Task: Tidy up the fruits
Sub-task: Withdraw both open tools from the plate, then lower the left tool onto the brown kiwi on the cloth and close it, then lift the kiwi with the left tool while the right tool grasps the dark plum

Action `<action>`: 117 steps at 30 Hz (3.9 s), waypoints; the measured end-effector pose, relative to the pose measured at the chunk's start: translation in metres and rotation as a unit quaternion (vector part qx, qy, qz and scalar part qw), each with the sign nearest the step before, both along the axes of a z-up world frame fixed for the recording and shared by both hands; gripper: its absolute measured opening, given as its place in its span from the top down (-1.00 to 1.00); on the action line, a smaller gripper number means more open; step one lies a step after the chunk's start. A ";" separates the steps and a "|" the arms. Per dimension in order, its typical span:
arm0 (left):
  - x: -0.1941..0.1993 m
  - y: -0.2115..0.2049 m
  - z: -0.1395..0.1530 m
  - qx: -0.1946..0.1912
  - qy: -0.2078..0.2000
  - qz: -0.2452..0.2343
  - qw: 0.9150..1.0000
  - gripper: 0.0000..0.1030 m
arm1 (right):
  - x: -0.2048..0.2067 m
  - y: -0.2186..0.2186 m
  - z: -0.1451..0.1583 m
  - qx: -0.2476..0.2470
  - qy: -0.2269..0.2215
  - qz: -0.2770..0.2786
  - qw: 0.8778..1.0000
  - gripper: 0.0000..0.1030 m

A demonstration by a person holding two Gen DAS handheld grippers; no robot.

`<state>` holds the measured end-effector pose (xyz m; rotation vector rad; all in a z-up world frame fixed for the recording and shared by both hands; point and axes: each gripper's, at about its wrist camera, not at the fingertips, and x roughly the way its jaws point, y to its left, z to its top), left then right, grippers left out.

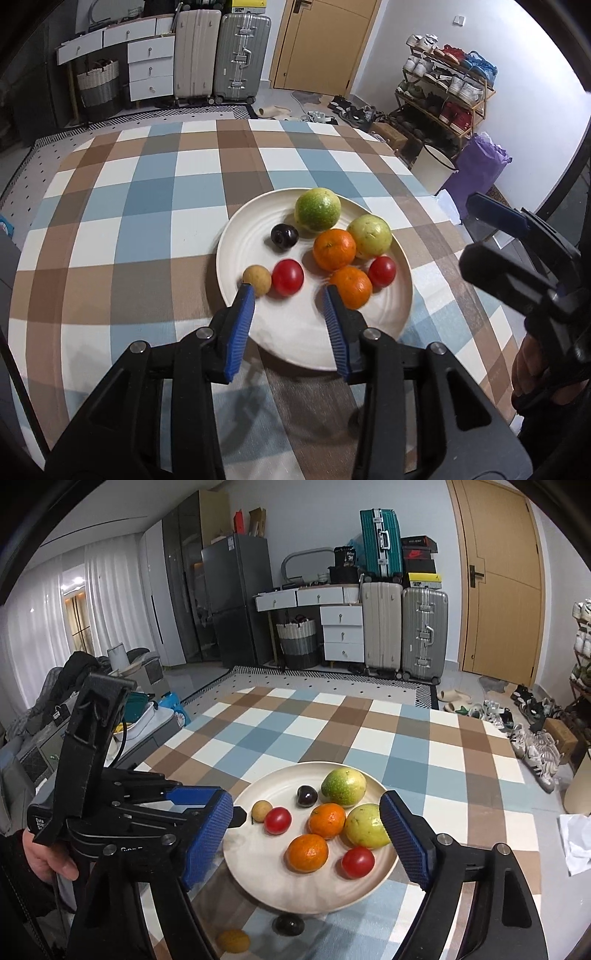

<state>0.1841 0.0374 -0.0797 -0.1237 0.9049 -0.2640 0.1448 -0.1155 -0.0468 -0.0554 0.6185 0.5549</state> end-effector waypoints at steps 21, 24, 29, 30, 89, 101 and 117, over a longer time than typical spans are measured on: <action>-0.075 -0.013 0.025 -0.019 -0.035 0.006 0.999 -0.61 | -0.067 -0.032 0.005 0.040 -0.002 -0.026 0.999 -0.88; -0.084 -0.015 0.023 -0.023 -0.031 0.007 0.999 -0.67 | -0.076 -0.033 0.002 0.041 -0.001 -0.031 0.999 -0.89; -0.100 -0.016 0.016 -0.040 -0.026 0.009 0.999 -0.91 | -0.088 -0.038 -0.002 0.050 0.004 -0.040 0.998 -0.95; -0.102 -0.016 0.014 -0.041 -0.026 0.011 0.999 -0.92 | -0.090 -0.039 -0.003 0.050 0.005 -0.043 0.998 -0.95; -0.113 -0.025 -0.039 -0.045 0.024 -0.078 0.996 0.53 | -0.094 -0.057 -0.055 0.050 0.082 -0.086 0.992 -0.95; -0.122 0.003 -0.030 -0.034 0.016 -0.041 0.998 0.53 | -0.076 -0.036 -0.079 0.042 0.108 -0.062 0.991 -0.95; -0.115 0.018 -0.042 -0.043 0.030 -0.029 0.998 0.52 | -0.048 -0.011 -0.100 0.028 0.130 -0.039 0.990 -0.87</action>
